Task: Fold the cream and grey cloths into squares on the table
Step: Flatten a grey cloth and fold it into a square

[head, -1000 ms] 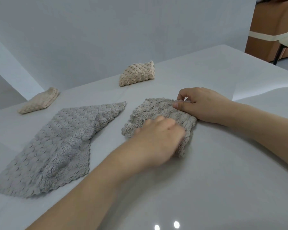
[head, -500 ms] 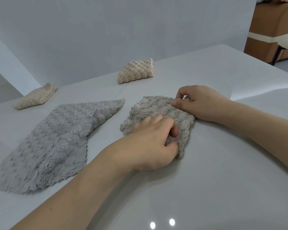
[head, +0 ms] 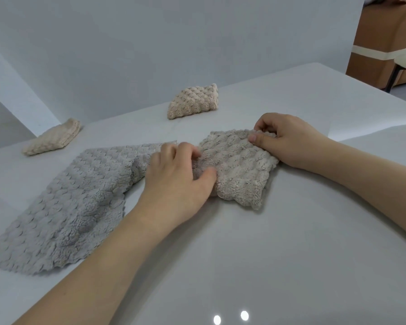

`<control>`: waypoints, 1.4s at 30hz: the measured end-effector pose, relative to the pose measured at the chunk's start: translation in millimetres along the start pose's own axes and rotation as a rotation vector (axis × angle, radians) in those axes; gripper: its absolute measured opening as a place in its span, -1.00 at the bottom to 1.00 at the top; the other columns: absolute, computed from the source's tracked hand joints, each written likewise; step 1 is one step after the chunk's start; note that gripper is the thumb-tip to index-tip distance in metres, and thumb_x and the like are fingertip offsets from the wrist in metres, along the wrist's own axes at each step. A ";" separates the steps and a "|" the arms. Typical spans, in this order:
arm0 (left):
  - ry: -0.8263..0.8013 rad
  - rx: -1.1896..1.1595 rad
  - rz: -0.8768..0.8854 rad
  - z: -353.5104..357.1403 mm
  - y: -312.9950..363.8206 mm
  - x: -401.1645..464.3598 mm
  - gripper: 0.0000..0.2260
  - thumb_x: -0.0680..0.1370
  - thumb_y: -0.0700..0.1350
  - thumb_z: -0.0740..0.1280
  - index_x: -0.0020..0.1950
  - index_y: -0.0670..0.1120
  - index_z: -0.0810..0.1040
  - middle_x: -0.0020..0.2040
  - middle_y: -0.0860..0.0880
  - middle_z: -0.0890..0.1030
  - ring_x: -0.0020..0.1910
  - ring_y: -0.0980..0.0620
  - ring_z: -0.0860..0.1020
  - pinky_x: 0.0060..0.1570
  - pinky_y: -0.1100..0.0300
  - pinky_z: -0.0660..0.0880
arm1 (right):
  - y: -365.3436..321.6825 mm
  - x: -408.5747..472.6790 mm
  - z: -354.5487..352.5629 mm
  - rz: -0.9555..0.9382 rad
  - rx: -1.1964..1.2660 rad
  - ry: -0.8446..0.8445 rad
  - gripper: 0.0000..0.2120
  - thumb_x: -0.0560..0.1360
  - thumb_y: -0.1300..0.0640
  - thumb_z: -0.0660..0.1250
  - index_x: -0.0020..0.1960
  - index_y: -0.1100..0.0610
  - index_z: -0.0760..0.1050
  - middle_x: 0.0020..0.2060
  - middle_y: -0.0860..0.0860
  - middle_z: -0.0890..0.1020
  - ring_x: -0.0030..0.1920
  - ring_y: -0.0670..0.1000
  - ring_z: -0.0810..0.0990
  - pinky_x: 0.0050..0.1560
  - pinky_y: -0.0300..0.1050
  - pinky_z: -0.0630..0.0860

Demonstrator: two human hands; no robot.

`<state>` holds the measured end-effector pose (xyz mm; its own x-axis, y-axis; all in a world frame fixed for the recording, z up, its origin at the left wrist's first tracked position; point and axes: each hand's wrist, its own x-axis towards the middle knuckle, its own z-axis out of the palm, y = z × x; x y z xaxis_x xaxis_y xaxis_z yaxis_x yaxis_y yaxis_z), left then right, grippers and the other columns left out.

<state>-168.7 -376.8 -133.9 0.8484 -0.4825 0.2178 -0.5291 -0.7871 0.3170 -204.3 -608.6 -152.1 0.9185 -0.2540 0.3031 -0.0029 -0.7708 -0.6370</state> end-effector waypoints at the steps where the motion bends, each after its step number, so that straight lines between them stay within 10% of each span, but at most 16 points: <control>1: -0.054 0.006 -0.070 1.5 -0.5 0.8 -0.63 0.56 0.18 0.19 0.31 0.06 0.36 0.20 0.02 0.33 0.30 -0.02 0.25 0.29 0.10 0.16 | 0.8 0.5 0.3 0.001 0.015 0.009 -0.85 0.53 -0.08 0.32 -0.07 0.00 0.49 -0.32 -0.13 0.46 -0.29 -0.16 0.40 -0.27 -0.16 0.30; 4: -0.086 -0.024 -0.174 4.5 -1.0 7.9 -0.56 0.59 0.23 0.12 0.31 -0.03 0.40 0.27 -0.08 0.44 0.28 -0.11 0.36 0.25 0.02 0.27 | 2.6 1.5 1.4 0.008 0.056 0.026 -0.84 0.52 -0.10 0.32 -0.04 -0.01 0.49 -0.31 -0.13 0.45 -0.29 -0.17 0.41 -0.27 -0.19 0.29; 10: -0.185 -0.269 -0.249 -3.0 4.7 24.2 -0.68 0.26 0.14 0.36 -0.22 -0.09 0.49 -0.27 0.00 0.55 -0.24 -0.03 0.52 -0.25 0.12 0.39 | 0.1 0.1 -0.9 0.006 0.166 0.032 -0.79 0.47 -0.15 0.37 -0.01 -0.04 0.51 -0.19 -0.02 0.59 -0.17 -0.04 0.54 -0.11 -0.07 0.44; 16: -0.231 -0.807 -0.375 -2.5 5.8 32.4 -0.57 0.42 0.16 0.36 0.19 -0.04 0.50 0.05 0.09 0.56 0.12 0.04 0.48 0.21 0.00 0.38 | -1.7 0.0 2.4 -0.015 0.113 -0.001 -0.81 0.50 -0.13 0.35 0.06 -0.09 0.51 -0.17 -0.15 0.53 -0.14 -0.19 0.50 -0.13 -0.23 0.38; 20: 0.001 -0.422 -0.243 14.6 4.9 30.9 -0.75 0.55 0.13 0.19 0.00 0.00 0.52 -0.08 0.08 0.58 -0.03 -0.02 0.55 0.02 0.04 0.46 | -7.0 -1.4 2.2 0.020 0.027 -0.046 -0.84 0.51 -0.12 0.33 0.03 -0.08 0.55 -0.13 -0.16 0.57 -0.09 -0.11 0.51 -0.08 -0.14 0.37; 27: -0.110 -0.377 -0.244 -8.4 -7.8 -15.9 -0.83 0.57 0.02 0.17 0.02 -0.05 0.45 -0.22 -0.01 0.53 -0.24 -0.05 0.51 -0.28 0.08 0.39 | -38.6 -25.9 6.1 0.068 0.062 -0.141 -0.83 0.48 -0.12 0.38 -0.05 -0.04 0.61 -0.17 -0.15 0.61 -0.08 -0.07 0.56 0.00 -0.11 0.47; 34: -0.214 -0.411 -0.299 -40.6 -30.6 -92.1 -0.92 0.55 -0.01 0.23 -0.01 0.00 0.43 -0.09 -0.08 0.60 -0.08 -0.09 0.58 0.03 -0.06 0.52 | -88.5 -73.9 21.6 -0.023 0.055 -0.317 -0.84 0.49 -0.11 0.38 -0.08 -0.03 0.61 -0.21 -0.19 0.61 -0.17 -0.21 0.53 -0.15 -0.24 0.41; 42: -0.314 -0.385 -0.255 -59.8 -35.3 -156.2 -0.87 0.60 0.02 0.24 0.09 0.01 0.40 -0.10 -0.04 0.60 -0.15 -0.04 0.56 -0.08 0.03 0.49 | -114.3 -132.5 17.6 -0.021 0.198 -0.419 -0.84 0.47 -0.01 0.44 -0.18 0.07 0.61 -0.41 -0.10 0.61 -0.40 -0.17 0.51 -0.27 -0.21 0.43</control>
<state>-283.6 -250.7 -123.9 0.8842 -0.4323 -0.1768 -0.2246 -0.7255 0.6505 -318.7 -476.5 -131.9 0.9983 0.0499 0.0303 0.0551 -0.6367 -0.7691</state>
